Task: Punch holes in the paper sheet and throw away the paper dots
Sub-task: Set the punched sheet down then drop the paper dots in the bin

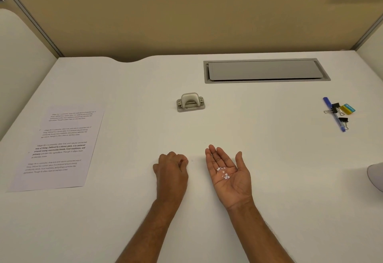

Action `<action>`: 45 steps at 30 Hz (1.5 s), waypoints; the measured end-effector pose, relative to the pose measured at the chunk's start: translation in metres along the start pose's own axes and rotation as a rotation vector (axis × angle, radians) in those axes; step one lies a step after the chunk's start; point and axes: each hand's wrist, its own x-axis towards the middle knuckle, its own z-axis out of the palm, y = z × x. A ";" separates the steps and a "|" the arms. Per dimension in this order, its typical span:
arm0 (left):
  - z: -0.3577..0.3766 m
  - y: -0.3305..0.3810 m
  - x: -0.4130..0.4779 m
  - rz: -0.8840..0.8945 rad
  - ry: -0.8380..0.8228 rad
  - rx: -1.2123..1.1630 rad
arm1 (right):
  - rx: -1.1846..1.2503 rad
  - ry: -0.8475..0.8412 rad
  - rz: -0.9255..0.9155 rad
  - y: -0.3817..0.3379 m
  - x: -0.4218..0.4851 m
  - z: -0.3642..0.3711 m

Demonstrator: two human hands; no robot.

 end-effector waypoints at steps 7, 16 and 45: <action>0.002 0.008 -0.005 -0.066 -0.073 0.013 | -0.004 -0.001 -0.007 0.000 -0.001 -0.001; 0.000 0.083 -0.060 -0.084 -0.189 -0.481 | -0.092 0.030 0.013 0.002 0.000 -0.002; 0.020 -0.009 -0.051 0.378 -0.047 0.375 | 0.068 0.003 -0.018 -0.006 -0.004 -0.003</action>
